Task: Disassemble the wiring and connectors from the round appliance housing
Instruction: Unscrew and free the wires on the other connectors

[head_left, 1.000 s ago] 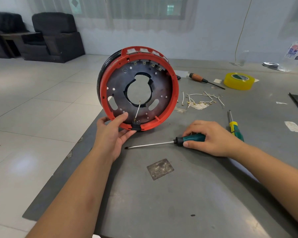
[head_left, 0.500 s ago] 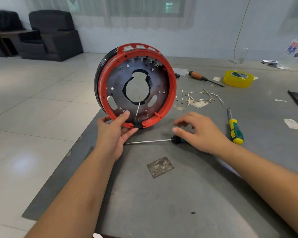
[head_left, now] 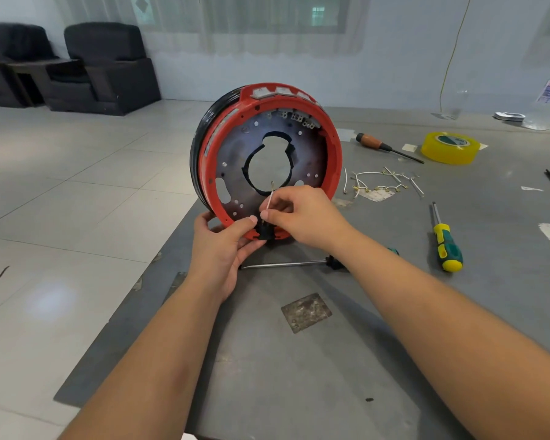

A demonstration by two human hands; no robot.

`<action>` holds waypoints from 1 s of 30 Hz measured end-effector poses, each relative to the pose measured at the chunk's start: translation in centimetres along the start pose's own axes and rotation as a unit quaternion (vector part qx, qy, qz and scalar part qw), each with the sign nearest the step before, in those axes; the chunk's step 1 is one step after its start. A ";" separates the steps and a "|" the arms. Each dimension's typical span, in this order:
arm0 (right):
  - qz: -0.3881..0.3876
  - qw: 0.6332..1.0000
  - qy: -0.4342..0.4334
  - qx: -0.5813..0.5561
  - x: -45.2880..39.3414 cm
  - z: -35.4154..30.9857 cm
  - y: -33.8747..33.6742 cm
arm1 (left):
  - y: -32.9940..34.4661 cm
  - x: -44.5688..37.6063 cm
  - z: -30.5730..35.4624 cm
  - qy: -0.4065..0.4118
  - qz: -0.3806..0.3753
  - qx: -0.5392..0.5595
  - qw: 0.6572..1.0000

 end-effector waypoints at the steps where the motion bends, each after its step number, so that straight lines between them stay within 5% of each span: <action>1: 0.000 1.000 -0.001 -0.005 -0.1 0.1 0.1 | 0.0 0.0 -0.1 0.000 -0.001 -0.002 1.000; 8: -0.025 0.998 -0.004 -0.055 -0.4 0.6 0.3 | -0.5 -0.5 -0.4 -0.003 0.008 0.000 1.000; 17: -0.025 0.997 -0.048 0.047 -0.6 -1.4 0.2 | -0.5 -0.4 -0.4 0.000 0.013 -0.018 1.000; 30: 0.003 0.985 -0.020 -0.172 2.0 0.7 -2.3 | -0.5 -0.1 -0.1 -0.004 0.024 0.012 1.000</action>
Point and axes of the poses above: each hand's wrist, its own x-axis away from the middle knuckle, its own y-axis out of the palm, z = x × y, the point moved 10 cm from there along -x, towards the middle knuckle, and after that the axes turned 8 degrees about -z, right-handed, at the moved point
